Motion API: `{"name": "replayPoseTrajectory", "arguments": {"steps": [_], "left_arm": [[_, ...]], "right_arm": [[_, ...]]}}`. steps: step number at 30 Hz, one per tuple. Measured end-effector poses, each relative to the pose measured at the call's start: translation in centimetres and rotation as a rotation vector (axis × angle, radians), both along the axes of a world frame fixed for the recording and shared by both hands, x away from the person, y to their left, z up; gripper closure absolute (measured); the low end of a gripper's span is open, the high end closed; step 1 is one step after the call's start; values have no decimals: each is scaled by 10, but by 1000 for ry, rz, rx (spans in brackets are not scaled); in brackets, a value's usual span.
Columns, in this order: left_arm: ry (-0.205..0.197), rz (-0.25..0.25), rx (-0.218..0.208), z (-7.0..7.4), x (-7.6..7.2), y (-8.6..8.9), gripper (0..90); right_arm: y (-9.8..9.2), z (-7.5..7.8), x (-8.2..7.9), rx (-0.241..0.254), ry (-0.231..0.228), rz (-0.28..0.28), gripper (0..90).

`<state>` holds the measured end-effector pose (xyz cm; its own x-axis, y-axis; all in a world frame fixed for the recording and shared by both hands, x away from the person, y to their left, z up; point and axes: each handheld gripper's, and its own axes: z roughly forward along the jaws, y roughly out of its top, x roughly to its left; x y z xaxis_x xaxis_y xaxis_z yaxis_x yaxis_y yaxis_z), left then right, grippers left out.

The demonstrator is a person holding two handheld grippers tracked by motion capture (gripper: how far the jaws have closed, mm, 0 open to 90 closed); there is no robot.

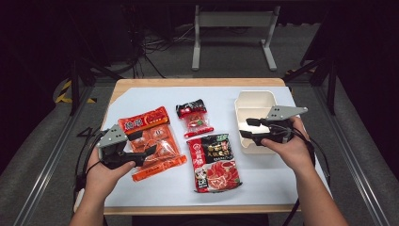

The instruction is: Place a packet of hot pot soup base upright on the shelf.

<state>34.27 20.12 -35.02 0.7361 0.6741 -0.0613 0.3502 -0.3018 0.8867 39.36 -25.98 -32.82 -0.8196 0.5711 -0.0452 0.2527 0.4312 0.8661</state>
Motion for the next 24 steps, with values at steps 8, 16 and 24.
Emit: {"name": "replayPoseTrajectory", "arguments": {"steps": [8,16,24], "left_arm": [[-4,-8,-6,0,4,-9,263],[-12,-33,-51,2,14,-25,263],[-6,-56,-45,-2,29,-41,261]], "right_arm": [[-1,1,-1,9,30,-9,481],[-4,4,-3,3,20,-37,452],[-7,3,-7,-2,12,-49,433]]}}
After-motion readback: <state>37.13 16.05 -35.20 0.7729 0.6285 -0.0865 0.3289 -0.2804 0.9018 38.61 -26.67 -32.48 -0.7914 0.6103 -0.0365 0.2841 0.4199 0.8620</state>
